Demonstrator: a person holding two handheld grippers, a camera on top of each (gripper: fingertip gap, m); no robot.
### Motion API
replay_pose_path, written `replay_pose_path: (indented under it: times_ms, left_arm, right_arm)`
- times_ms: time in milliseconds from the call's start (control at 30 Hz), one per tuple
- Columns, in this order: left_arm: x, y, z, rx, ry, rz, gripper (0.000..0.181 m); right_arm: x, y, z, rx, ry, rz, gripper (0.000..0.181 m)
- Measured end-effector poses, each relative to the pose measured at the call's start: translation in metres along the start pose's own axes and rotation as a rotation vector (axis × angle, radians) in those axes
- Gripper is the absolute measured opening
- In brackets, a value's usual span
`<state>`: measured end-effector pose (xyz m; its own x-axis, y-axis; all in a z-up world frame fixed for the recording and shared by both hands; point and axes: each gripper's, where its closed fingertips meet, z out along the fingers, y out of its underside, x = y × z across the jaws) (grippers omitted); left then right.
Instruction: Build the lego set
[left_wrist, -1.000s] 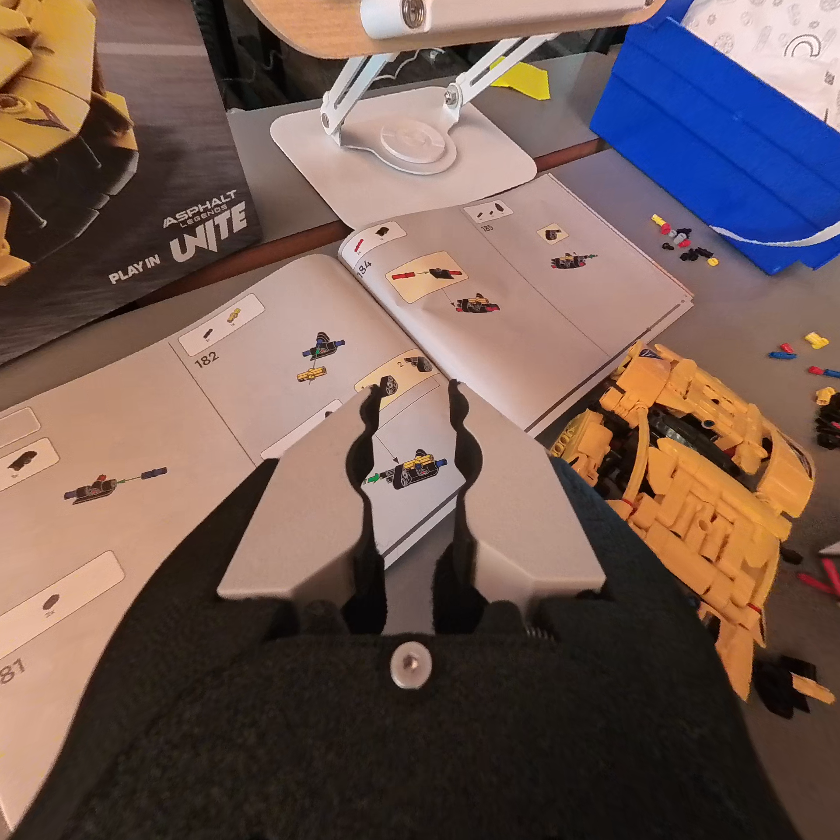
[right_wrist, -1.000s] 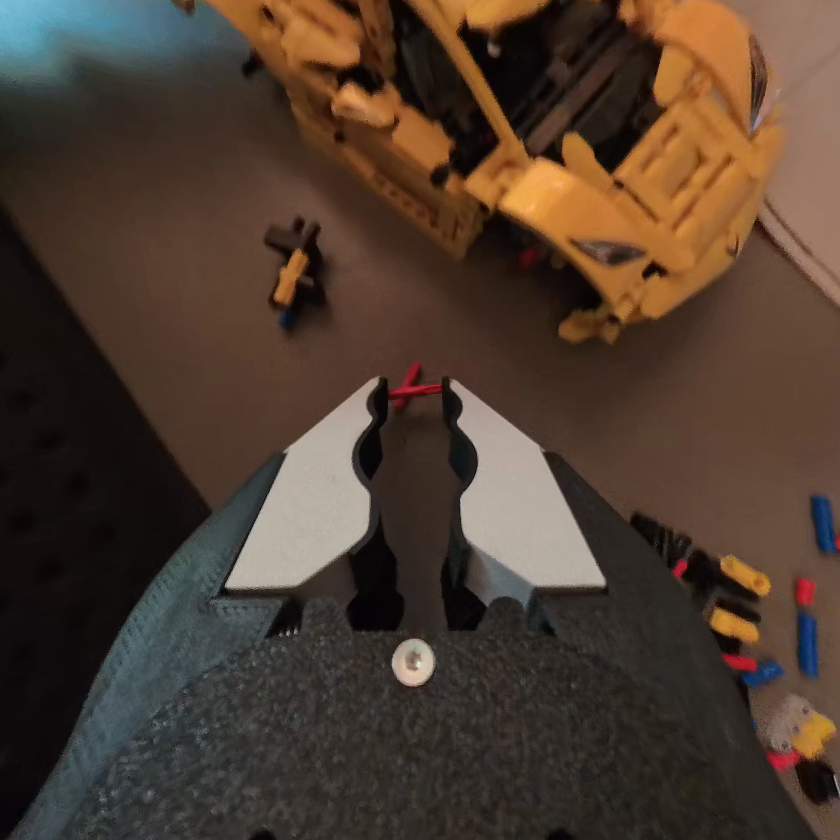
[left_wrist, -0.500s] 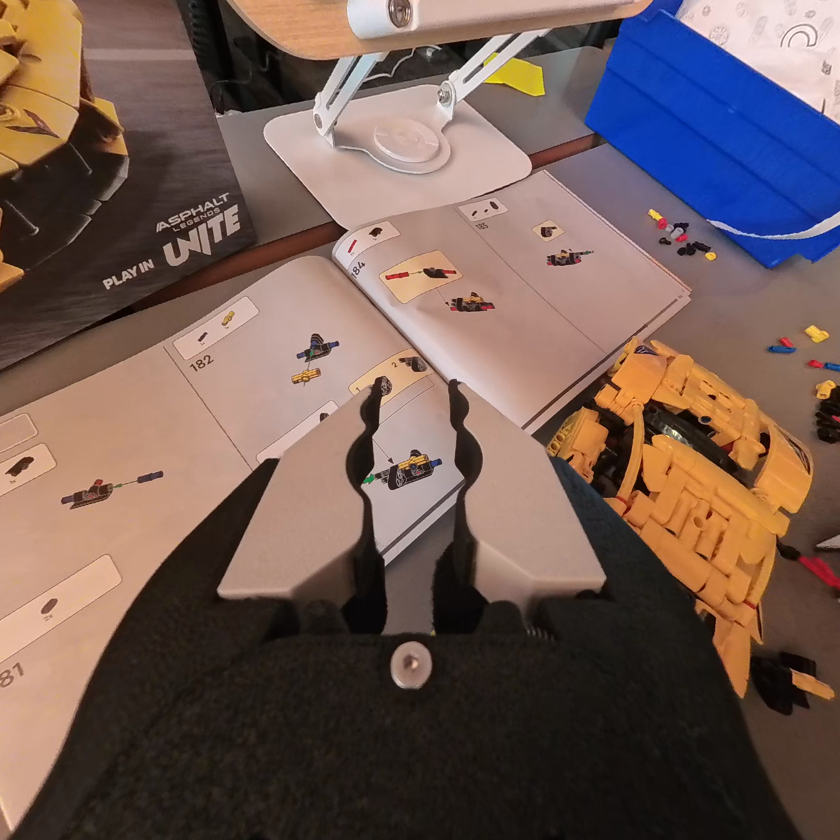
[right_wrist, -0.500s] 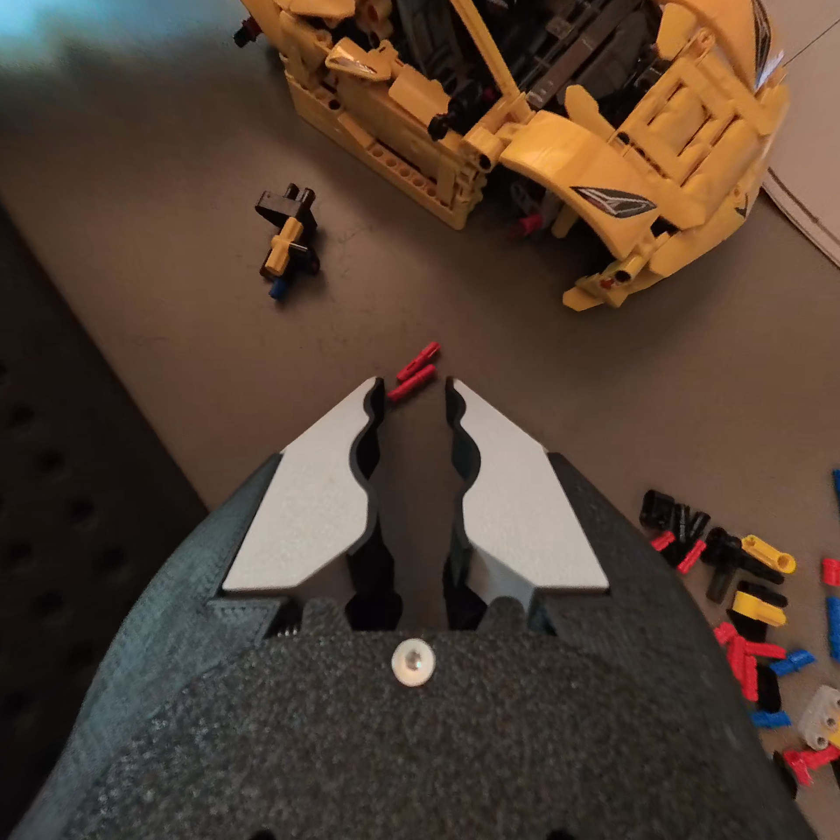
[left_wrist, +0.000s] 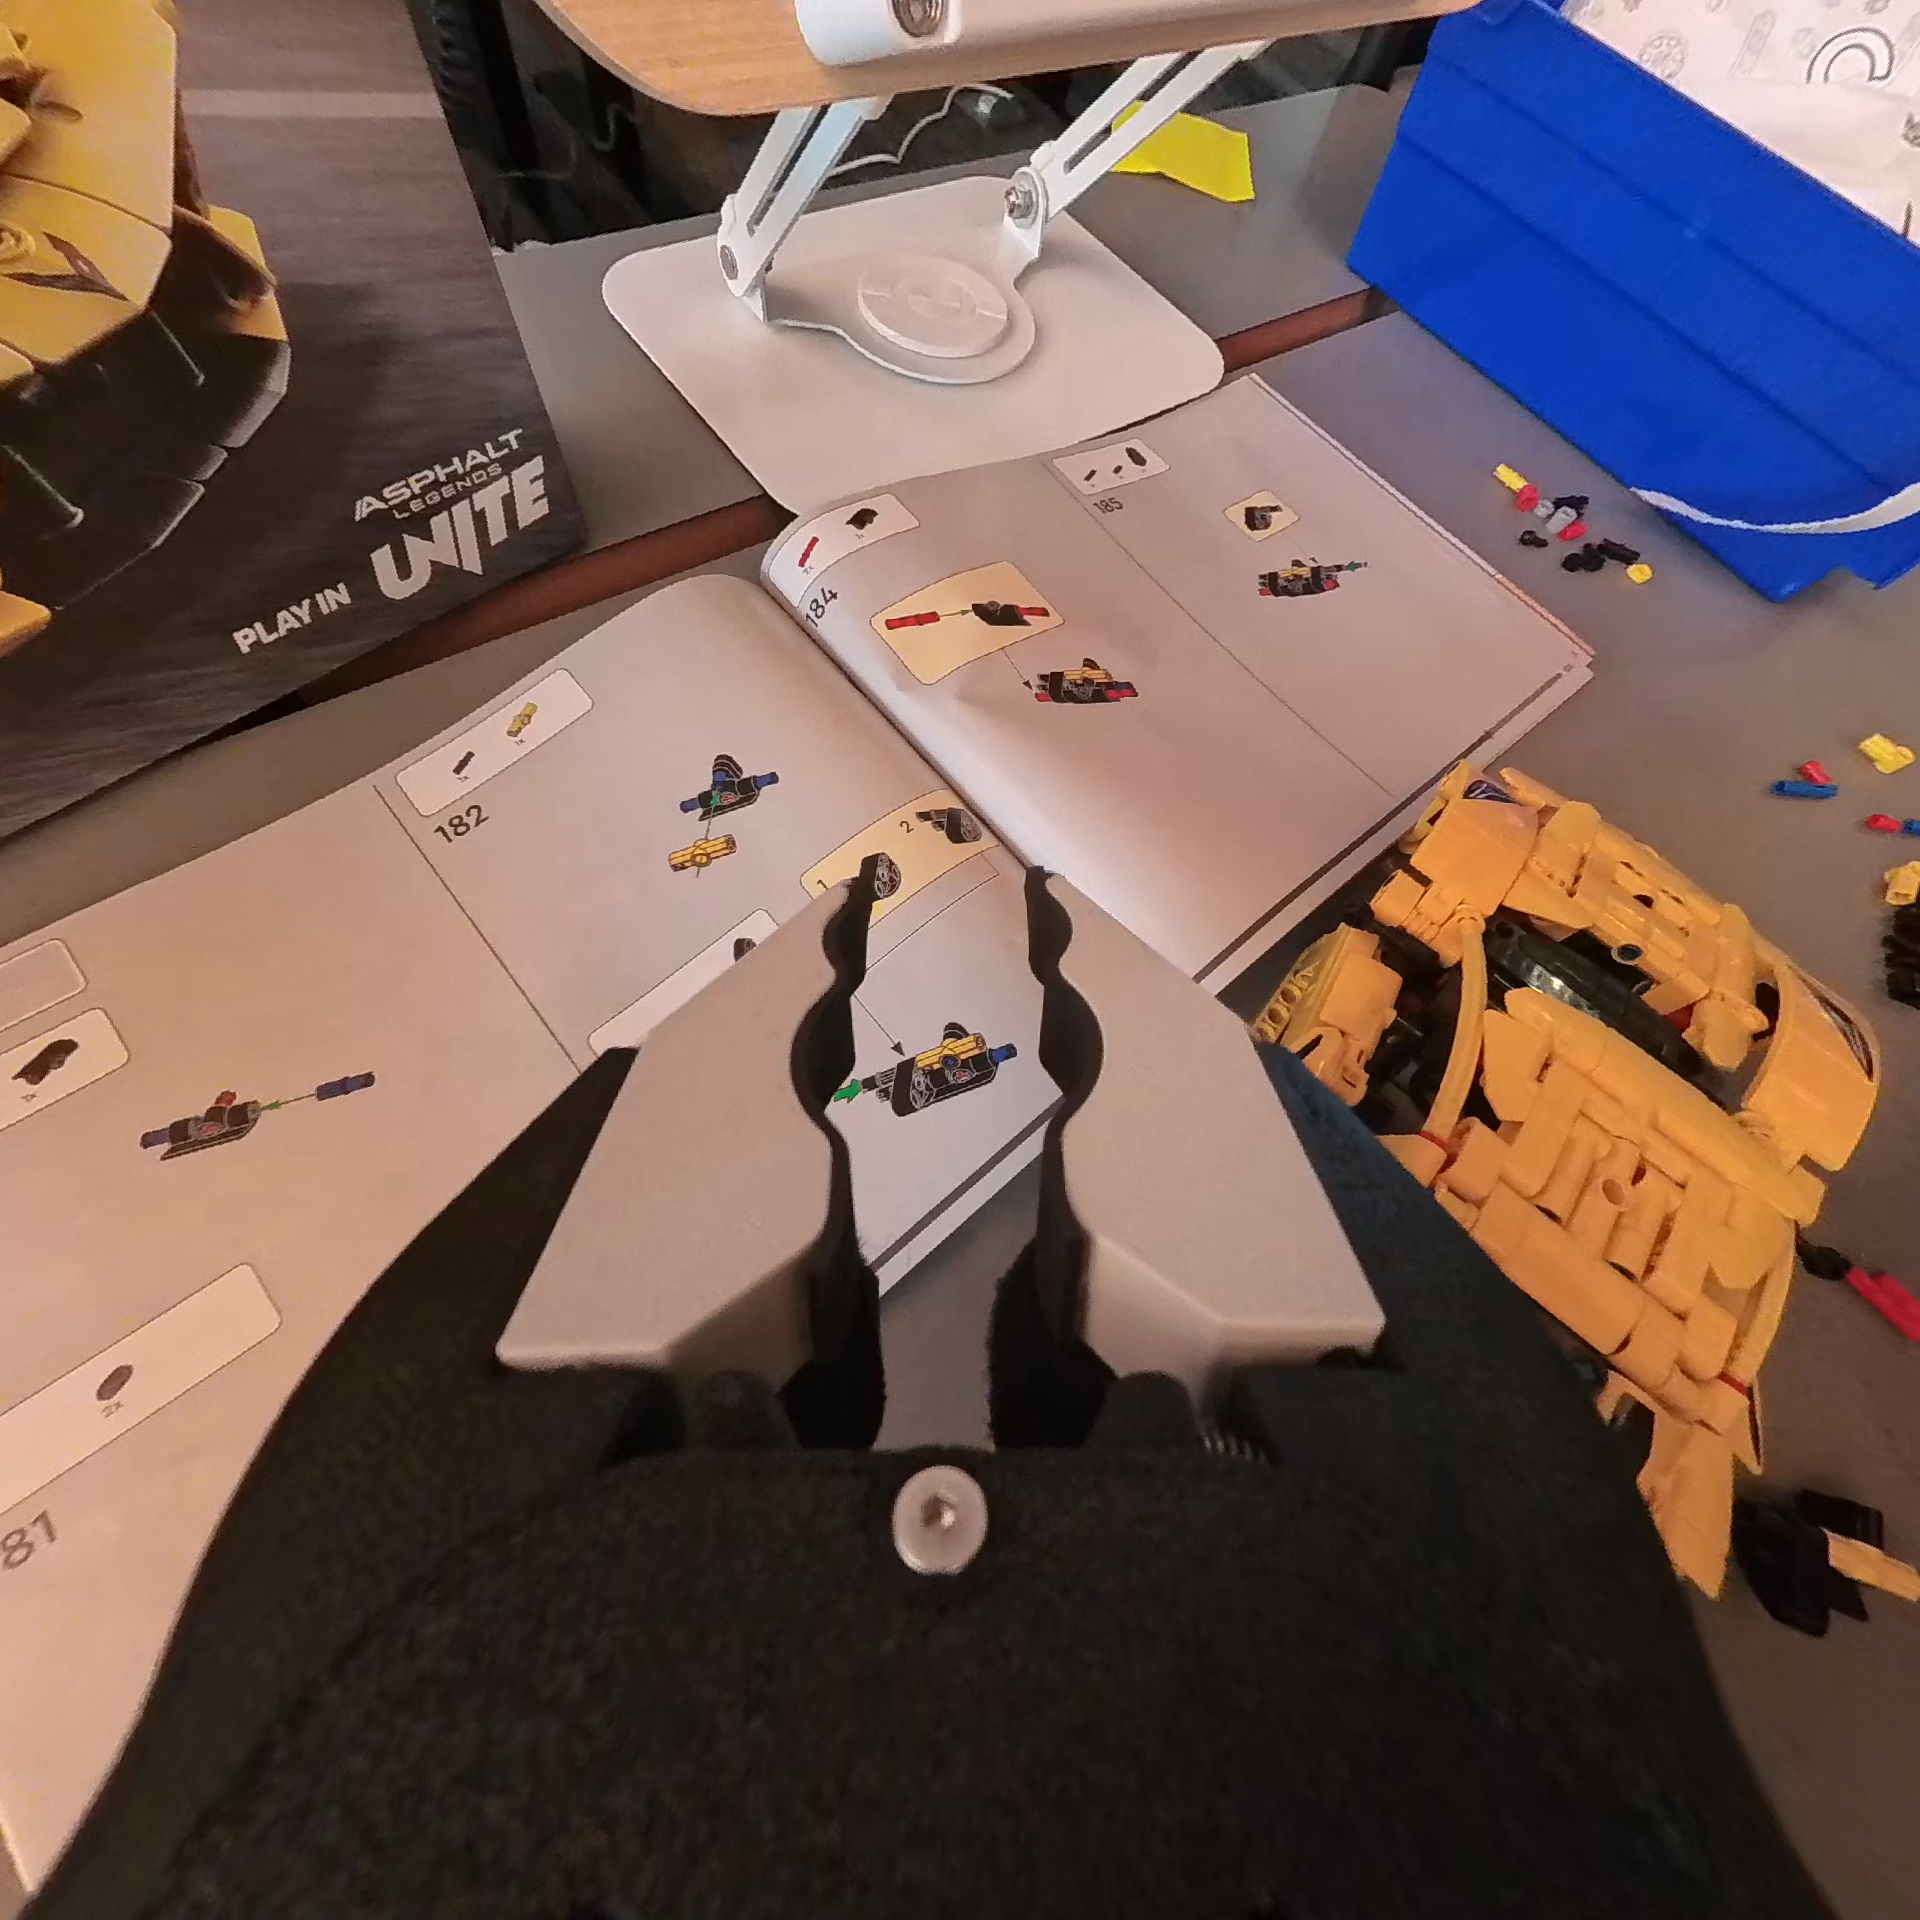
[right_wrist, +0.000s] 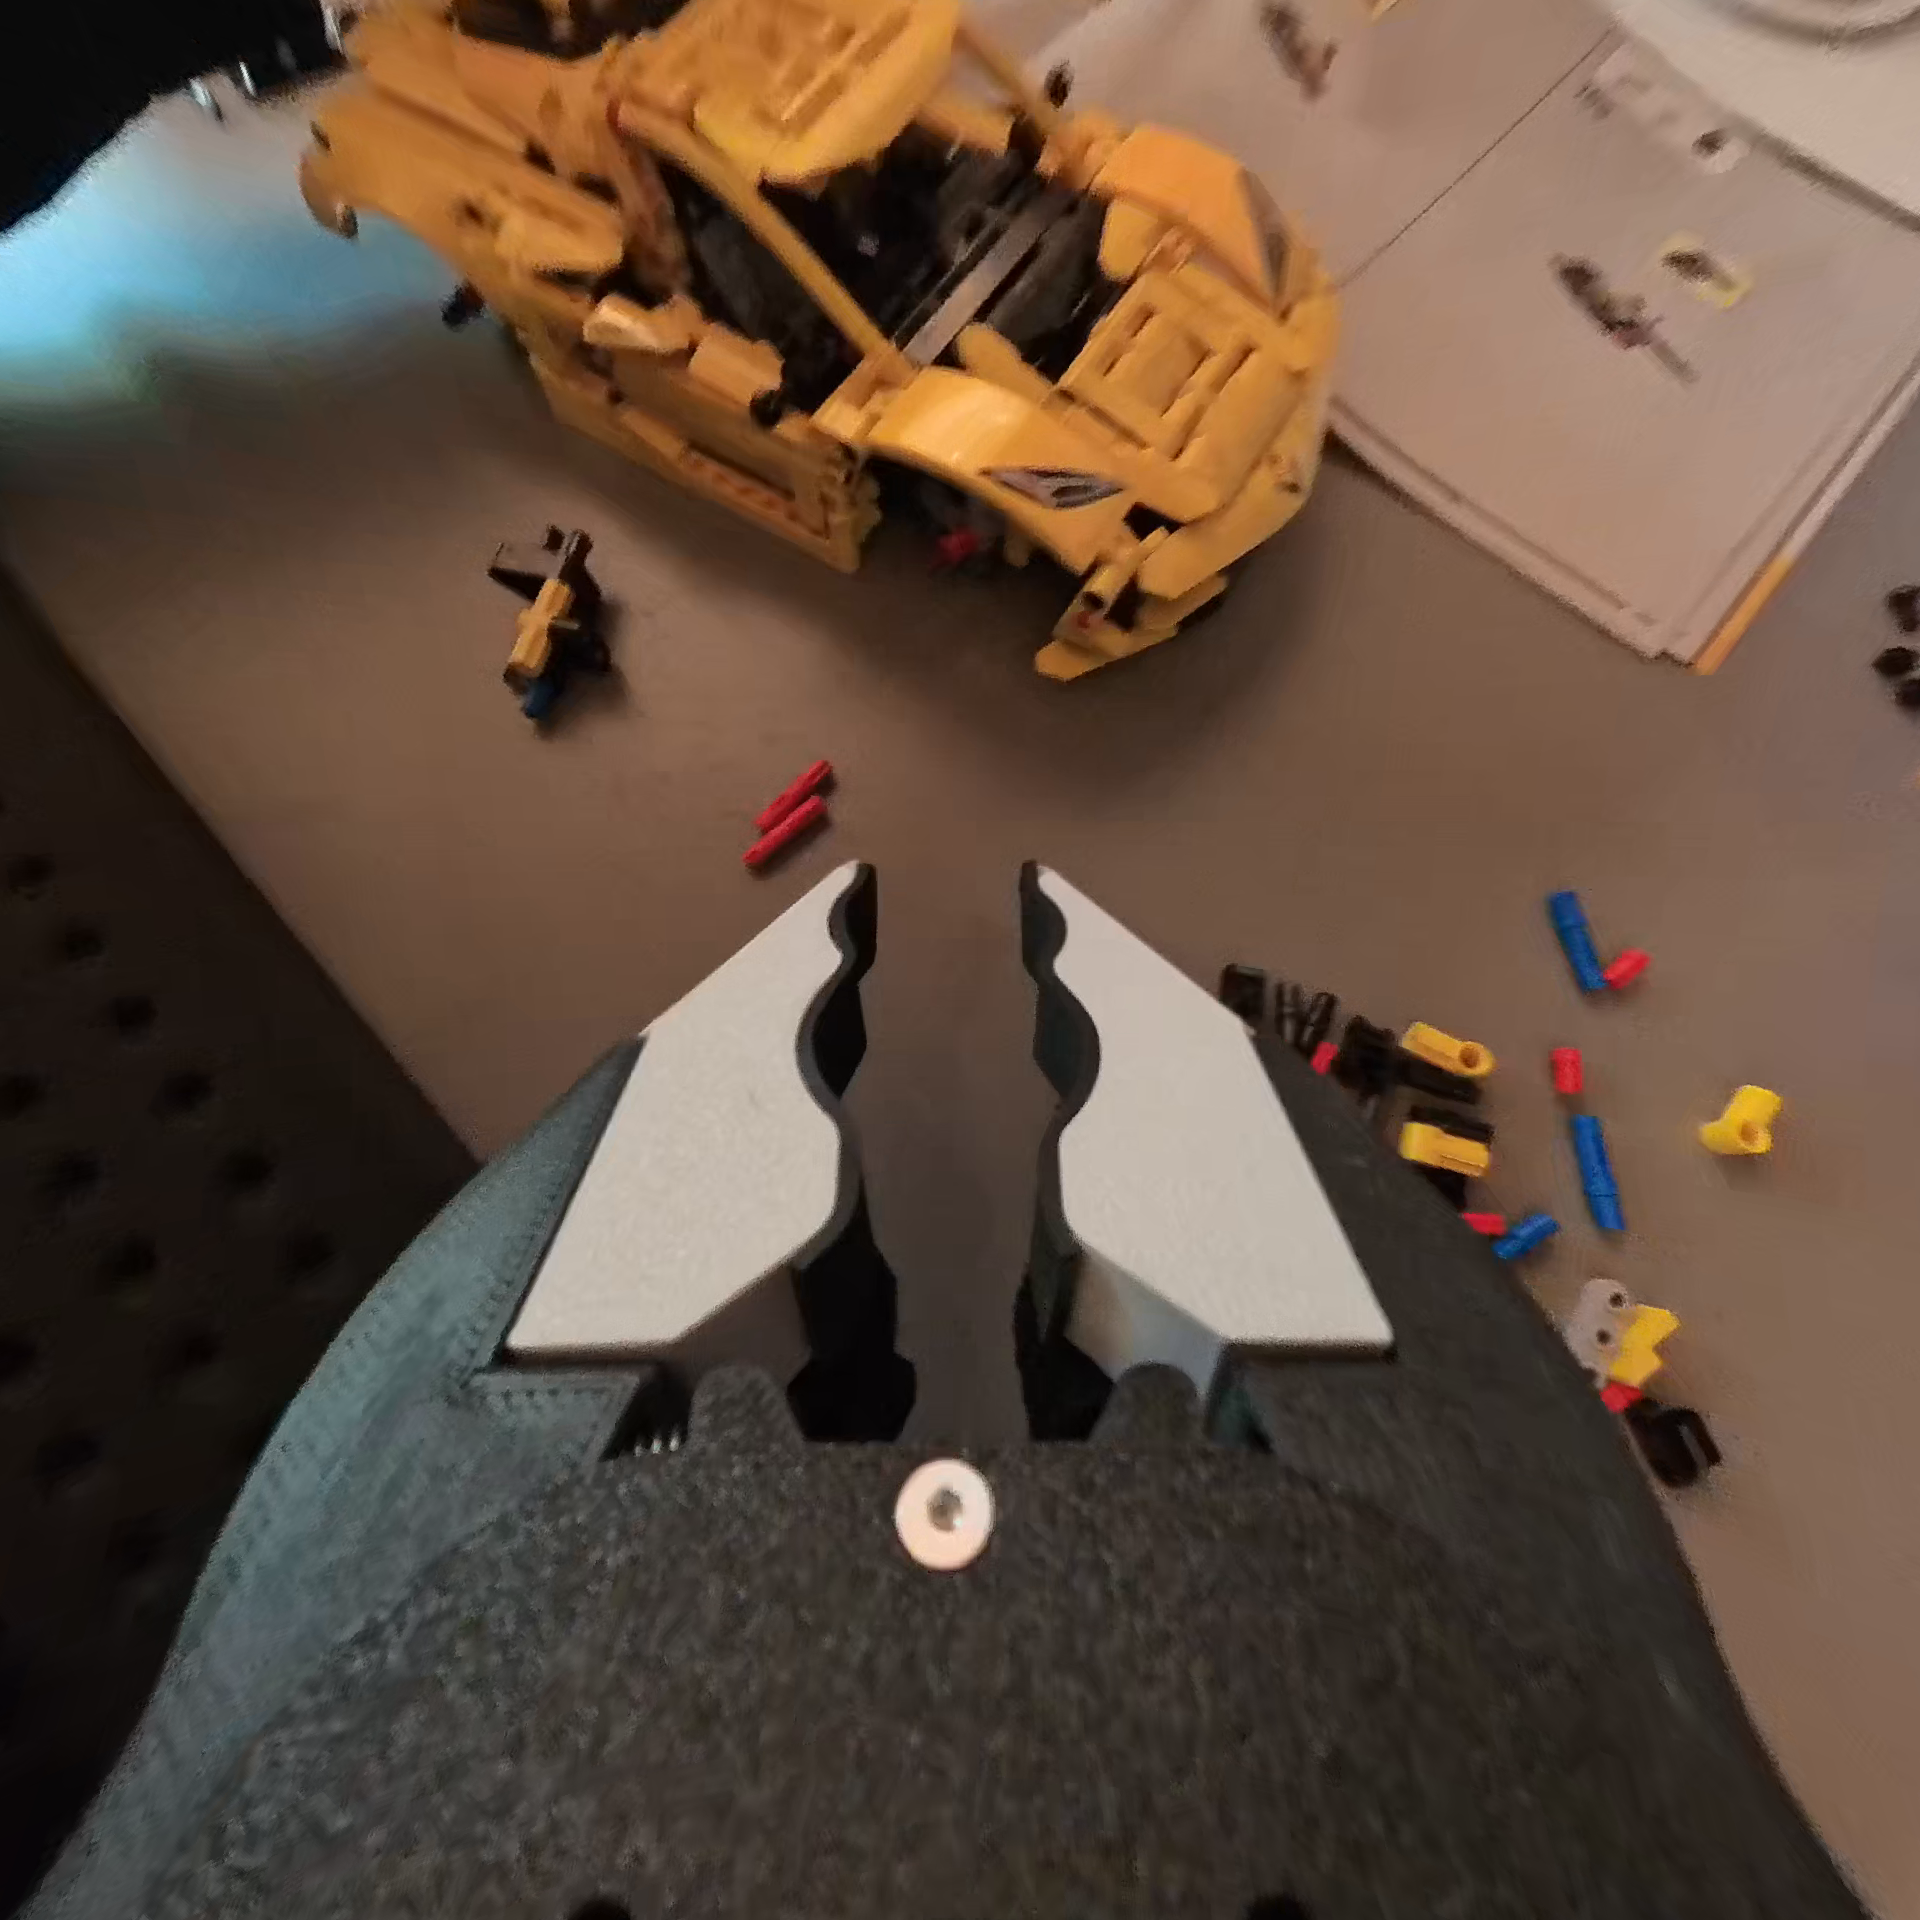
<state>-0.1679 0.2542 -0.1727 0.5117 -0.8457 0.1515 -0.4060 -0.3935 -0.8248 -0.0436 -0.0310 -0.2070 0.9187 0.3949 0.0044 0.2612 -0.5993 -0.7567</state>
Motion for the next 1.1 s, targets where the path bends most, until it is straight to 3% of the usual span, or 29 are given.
replay_pose_path:
  times_ms: [100, 233, 433, 533, 633, 767, 900, 1000, 1100]
  left_arm:
    - [0.000, 0.000, 0.000, 0.001, -0.004, 0.005, 0.030]
    - [-0.001, -0.001, -0.001, 0.006, -0.004, 0.000, 0.030]
    - [0.001, -0.007, -0.007, 0.020, 0.010, 0.000, 0.030]
    - [-0.005, -0.022, -0.034, 0.069, -0.019, 0.008, 0.031]
    - [-0.021, -0.019, -0.084, 0.101, -0.063, -0.012, 0.031]
    - [-0.051, 0.018, -0.167, 0.120, -0.133, -0.118, 0.031]
    - [-0.072, 0.066, -0.241, 0.231, -0.152, -0.301, 0.031]
    - [-0.094, 0.116, -0.281, 0.250, -0.240, -0.402, 0.031]
    - [-0.099, 0.161, -0.299, 0.193, -0.282, -0.464, 0.031]
  right_arm:
    - [0.015, -0.008, -0.011, 0.111, 0.023, 0.026, 0.031]
    - [0.044, -0.004, -0.026, 0.144, 0.114, 0.060, 0.040]
    - [0.054, -0.009, -0.036, 0.207, 0.072, 0.247, 0.040]
    - [0.048, -0.017, -0.028, 0.243, 0.060, 0.238, 0.039]
    - [0.043, -0.028, -0.014, 0.270, 0.088, 0.163, 0.038]
    - [0.037, -0.049, 0.004, 0.332, 0.088, 0.116, 0.039]
    - [0.030, -0.067, 0.019, 0.335, 0.037, 0.078, 0.039]
    - [0.035, -0.080, 0.025, 0.369, 0.051, 0.047, 0.039]
    - [0.043, -0.086, 0.030, 0.386, 0.080, 0.035, 0.039]
